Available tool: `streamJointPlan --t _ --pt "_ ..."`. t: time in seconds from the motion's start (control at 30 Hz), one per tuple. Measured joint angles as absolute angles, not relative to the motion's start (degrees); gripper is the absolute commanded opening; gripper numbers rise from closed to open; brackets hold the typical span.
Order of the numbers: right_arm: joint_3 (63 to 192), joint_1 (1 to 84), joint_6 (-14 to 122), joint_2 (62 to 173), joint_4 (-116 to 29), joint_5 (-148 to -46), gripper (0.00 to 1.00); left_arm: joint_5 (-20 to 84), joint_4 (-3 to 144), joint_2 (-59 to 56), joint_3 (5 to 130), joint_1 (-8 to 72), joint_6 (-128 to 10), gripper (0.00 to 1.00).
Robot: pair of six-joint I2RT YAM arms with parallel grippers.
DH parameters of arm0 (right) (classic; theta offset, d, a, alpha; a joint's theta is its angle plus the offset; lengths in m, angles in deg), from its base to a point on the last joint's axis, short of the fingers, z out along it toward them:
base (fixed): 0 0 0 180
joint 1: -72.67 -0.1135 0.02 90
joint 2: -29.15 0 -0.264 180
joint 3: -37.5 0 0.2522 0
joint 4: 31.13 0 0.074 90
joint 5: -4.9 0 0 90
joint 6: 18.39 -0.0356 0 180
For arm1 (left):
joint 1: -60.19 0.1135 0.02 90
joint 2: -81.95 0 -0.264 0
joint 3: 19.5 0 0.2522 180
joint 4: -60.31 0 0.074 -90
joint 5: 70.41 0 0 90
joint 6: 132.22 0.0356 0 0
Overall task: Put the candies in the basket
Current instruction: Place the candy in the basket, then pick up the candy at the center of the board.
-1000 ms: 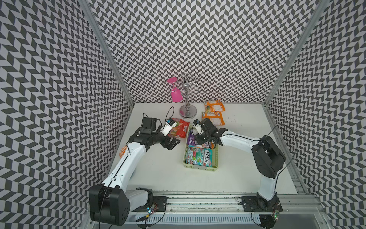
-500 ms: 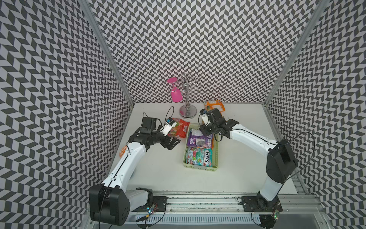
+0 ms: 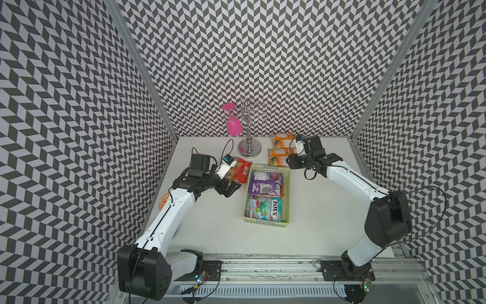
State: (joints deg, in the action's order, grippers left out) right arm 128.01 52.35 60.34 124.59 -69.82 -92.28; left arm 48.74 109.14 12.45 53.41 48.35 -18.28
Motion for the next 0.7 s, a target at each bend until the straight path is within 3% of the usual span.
streamJointPlan --t 0.3,0.7 --pt "124.75 60.70 55.42 127.60 -65.42 -98.93 0.52 48.67 107.90 12.45 53.54 44.53 -15.66 0.99" --pt "128.64 66.01 49.56 141.66 -62.28 -105.20 0.52 51.14 107.57 12.63 53.15 43.67 -15.04 0.99"
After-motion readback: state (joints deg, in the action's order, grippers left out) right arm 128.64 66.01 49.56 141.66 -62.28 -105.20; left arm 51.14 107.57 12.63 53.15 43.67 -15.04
